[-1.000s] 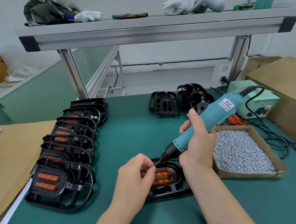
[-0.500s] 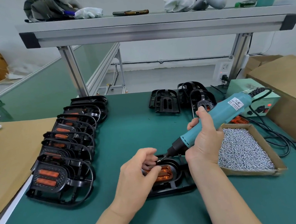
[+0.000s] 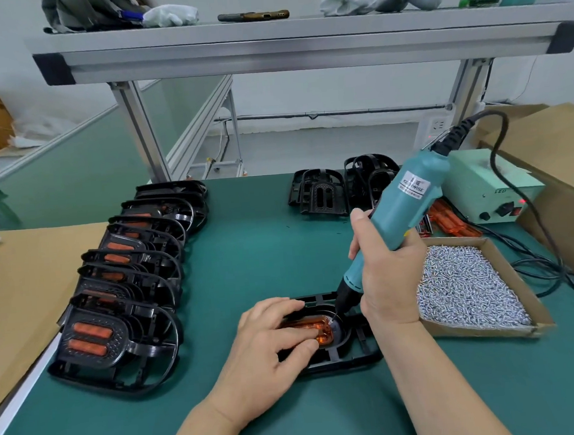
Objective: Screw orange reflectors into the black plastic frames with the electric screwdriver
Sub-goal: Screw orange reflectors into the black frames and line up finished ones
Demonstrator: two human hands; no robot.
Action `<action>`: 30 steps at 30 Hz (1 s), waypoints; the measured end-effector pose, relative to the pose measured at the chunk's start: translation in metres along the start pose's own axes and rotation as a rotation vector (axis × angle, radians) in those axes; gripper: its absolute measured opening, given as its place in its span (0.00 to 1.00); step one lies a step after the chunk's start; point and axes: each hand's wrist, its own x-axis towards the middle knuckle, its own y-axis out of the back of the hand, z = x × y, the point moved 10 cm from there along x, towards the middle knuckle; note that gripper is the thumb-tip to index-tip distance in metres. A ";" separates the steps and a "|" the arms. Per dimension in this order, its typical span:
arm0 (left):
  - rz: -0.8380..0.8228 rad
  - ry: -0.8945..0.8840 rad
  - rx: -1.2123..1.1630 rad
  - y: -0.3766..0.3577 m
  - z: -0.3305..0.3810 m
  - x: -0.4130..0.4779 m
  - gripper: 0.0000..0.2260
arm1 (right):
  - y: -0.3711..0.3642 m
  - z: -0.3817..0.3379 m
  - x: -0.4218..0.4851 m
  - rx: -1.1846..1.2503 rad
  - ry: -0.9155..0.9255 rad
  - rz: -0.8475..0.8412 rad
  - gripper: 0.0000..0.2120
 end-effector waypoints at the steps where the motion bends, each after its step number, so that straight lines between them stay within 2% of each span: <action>1: 0.002 0.000 -0.001 0.000 0.000 0.000 0.12 | 0.000 0.000 0.000 -0.005 0.000 -0.003 0.09; 30: -0.005 0.017 -0.044 -0.001 -0.001 0.001 0.13 | -0.018 0.008 -0.009 -0.077 -0.019 -0.072 0.13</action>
